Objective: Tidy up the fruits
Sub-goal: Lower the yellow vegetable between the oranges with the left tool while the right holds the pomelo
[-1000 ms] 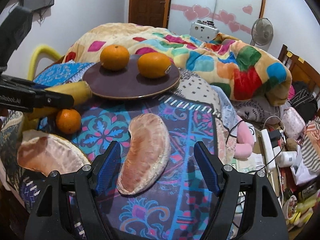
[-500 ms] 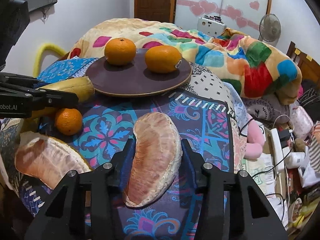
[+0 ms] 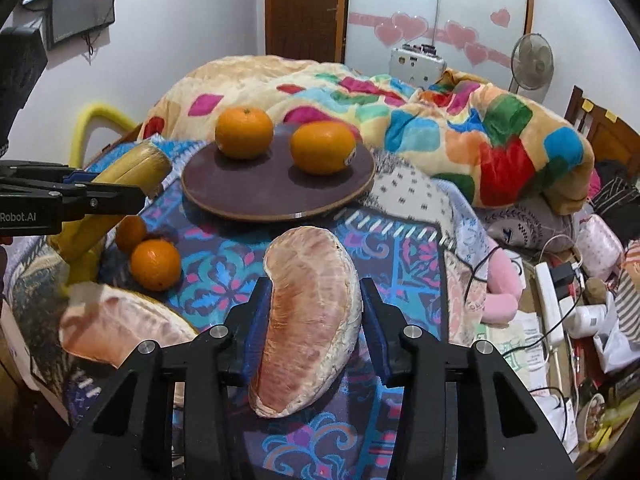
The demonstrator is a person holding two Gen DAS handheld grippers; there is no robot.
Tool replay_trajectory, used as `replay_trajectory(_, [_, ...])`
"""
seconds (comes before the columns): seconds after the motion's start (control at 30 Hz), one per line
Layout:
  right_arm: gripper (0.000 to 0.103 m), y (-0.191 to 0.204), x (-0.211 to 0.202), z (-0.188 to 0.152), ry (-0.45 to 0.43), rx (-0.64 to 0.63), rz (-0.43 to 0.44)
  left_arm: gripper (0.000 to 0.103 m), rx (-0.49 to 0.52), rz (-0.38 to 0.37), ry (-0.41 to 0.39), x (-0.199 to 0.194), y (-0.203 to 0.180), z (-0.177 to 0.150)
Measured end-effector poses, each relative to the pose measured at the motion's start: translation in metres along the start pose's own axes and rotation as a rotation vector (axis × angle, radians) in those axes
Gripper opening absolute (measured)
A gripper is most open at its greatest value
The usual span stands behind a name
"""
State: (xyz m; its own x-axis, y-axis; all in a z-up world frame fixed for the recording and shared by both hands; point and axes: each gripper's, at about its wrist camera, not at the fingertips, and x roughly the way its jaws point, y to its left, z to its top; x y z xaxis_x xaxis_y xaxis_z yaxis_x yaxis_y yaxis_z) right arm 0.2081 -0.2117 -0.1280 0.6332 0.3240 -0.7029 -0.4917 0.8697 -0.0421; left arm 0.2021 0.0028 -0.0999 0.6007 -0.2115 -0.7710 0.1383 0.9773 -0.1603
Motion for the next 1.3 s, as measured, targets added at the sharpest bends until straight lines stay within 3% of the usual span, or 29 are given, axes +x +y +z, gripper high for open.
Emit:
replay_trajectory(0.3, [0.04,-0.001,-0.016,0.017,-0.077,0.013,-0.006,0.038,0.003,-0.015,-0.077,-0.024,0.0,0.015])
replay_trajectory(0.63, [0.04,-0.005,-0.017,0.04,-0.143,0.025,-0.002,0.038,0.027,-0.02,-0.114,-0.018,-0.009,0.04])
replay_trajectory(1.3, [0.04,-0.015,0.016,0.056,-0.162,0.027,-0.002,0.038,0.065,-0.008,-0.035,0.047,-0.015,0.076])
